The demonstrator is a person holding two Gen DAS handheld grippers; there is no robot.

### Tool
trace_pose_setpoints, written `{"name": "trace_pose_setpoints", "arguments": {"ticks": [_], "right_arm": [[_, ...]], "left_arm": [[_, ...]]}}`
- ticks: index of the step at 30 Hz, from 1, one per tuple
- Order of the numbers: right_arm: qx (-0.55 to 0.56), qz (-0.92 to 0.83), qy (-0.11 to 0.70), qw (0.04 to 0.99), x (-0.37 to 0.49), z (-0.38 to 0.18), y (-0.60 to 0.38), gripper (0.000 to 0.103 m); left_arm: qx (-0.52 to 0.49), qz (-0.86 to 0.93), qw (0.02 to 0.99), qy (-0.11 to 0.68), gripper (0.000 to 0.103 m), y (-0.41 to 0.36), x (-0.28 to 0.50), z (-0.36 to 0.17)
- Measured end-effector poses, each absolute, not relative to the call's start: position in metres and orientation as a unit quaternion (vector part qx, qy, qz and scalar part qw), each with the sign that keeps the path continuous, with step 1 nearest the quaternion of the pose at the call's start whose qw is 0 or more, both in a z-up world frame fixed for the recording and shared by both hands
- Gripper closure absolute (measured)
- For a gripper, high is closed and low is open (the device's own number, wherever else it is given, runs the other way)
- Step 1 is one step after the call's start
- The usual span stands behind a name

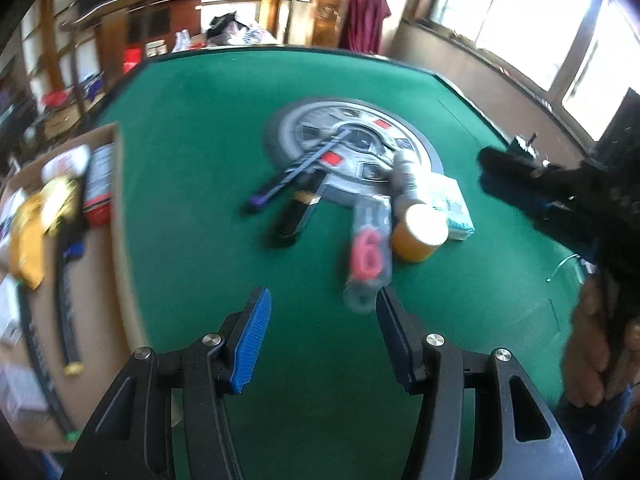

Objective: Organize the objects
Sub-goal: 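Move both grippers back toward the items on the table, then grasp the clear red candle box with the left gripper while the right grasps the yellow tape roll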

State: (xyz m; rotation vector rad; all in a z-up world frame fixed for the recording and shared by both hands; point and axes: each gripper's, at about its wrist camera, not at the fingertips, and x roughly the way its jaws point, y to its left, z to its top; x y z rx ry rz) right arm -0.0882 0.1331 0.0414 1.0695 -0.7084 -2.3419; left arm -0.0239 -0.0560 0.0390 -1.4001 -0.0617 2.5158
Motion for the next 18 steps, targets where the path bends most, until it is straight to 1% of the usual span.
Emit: {"name": "trace_pose_setpoints", "arguments": {"ticks": [5, 7, 13, 15, 17, 18], "right_arm": [[0.389, -0.847, -0.279, 0.230, -0.088, 0.044, 0.146, 0.067], [0.391, -0.847, -0.275, 0.233, -0.087, 0.045, 0.143, 0.060], [0.402, -0.847, -0.255, 0.235, -0.086, 0.038, 0.137, 0.059], [0.406, -0.849, -0.246, 0.231, -0.084, 0.035, 0.136, 0.059], [0.413, -0.851, -0.234, 0.225, -0.085, 0.033, 0.133, 0.059], [0.417, -0.851, -0.227, 0.224, -0.085, 0.031, 0.131, 0.059]], "left_arm": [[-0.493, 0.861, 0.125, 0.021, 0.054, -0.024, -0.045, 0.029], [-0.498, 0.858, 0.122, 0.034, 0.054, -0.017, -0.054, 0.023], [-0.494, 0.861, 0.109, 0.058, 0.054, 0.000, -0.067, 0.007], [-0.482, 0.869, 0.102, 0.054, 0.059, -0.002, -0.065, 0.006], [-0.475, 0.874, 0.089, 0.048, 0.080, -0.011, -0.063, 0.007], [-0.475, 0.875, 0.084, 0.037, 0.080, -0.020, -0.062, 0.007]]}}
